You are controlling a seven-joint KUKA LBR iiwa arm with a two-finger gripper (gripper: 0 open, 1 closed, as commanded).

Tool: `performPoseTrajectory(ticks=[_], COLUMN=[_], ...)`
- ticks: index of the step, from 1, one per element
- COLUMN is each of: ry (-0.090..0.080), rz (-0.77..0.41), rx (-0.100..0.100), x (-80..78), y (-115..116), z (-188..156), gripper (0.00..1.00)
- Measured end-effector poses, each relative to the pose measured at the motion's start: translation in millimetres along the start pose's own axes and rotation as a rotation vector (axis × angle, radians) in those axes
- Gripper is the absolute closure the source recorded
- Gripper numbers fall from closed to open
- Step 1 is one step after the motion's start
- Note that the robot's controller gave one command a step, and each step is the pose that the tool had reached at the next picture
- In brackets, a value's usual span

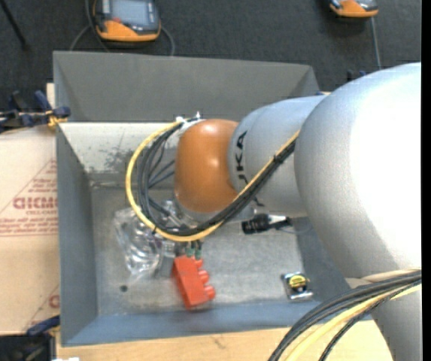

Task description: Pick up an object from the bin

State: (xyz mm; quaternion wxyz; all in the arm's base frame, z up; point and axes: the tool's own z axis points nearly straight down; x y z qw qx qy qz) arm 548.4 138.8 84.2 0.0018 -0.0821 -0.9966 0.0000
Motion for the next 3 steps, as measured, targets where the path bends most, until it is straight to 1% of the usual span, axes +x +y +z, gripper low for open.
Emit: performPoseTrajectory(ticks=[1,2,3], ry=[-0.007,-0.014,-0.017], rz=[0.004,0.061,-0.009], rx=[-0.002,-0.005,-0.004], x=[-2.5,-13.3,-19.4], y=[-0.7,0.8,-7.9], z=[-5.2,-85.6,-266.1], gripper=[1.0,1.0,1.0])
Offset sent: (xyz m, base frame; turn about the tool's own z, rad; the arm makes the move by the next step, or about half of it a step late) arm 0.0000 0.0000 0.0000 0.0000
